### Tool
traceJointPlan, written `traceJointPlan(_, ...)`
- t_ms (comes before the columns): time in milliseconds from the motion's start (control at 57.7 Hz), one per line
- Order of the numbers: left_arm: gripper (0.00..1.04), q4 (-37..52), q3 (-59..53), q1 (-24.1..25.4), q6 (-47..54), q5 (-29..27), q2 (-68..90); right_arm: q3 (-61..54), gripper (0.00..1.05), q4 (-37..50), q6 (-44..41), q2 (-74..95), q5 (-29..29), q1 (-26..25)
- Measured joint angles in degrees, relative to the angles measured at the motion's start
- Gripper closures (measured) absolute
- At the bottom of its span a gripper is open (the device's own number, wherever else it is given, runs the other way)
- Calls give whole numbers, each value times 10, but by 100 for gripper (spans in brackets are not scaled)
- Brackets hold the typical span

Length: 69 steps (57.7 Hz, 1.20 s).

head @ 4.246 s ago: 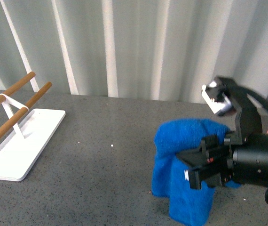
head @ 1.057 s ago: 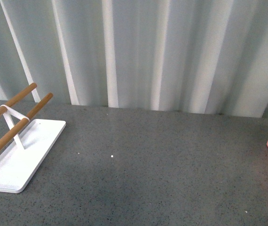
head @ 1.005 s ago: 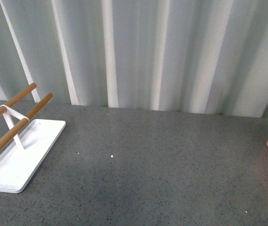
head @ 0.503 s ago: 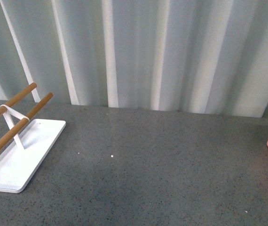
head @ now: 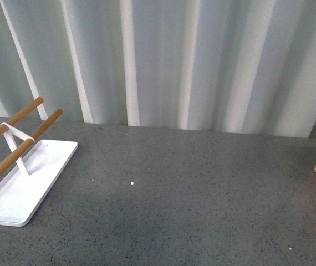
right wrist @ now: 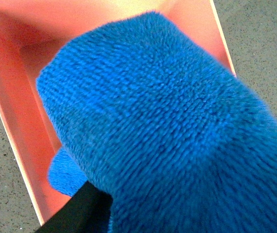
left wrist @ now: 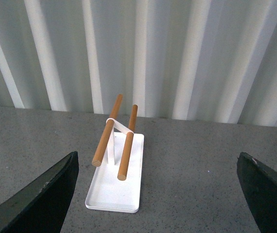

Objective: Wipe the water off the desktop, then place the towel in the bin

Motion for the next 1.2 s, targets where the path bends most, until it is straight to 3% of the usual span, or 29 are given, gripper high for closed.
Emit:
traceJointPlan(277,7,0,0,0,0,0,0,0,6,0,0,0,0,0)
traceJointPlan(728,7,0,0,0,0,0,0,-3,7,8,1,0,-10,-1)
traceJointPlan(745,7,0,0,0,0,0,0,-10,8,27,1,-1,-23,-3)
traceJointPlan(832,7,0,0,0,0,-2,0,-149,24,314,3,-32,-229,-12)
traceJointPlan(919,7,0,0,0,0,0,0,-282,38,565,4,-60,-306,2)
traceJointPlan(971,7,0,0,0,0,0,0,-341,47,710,4,-78,-307,15)
traceJointPlan(1040,7,0,0,0,0,0,0,-389,61,820,4,-127,-297,31)
traceJointPlan(1196,7,0,0,0,0,0,0,-503,101,842,3,-222,-258,68)
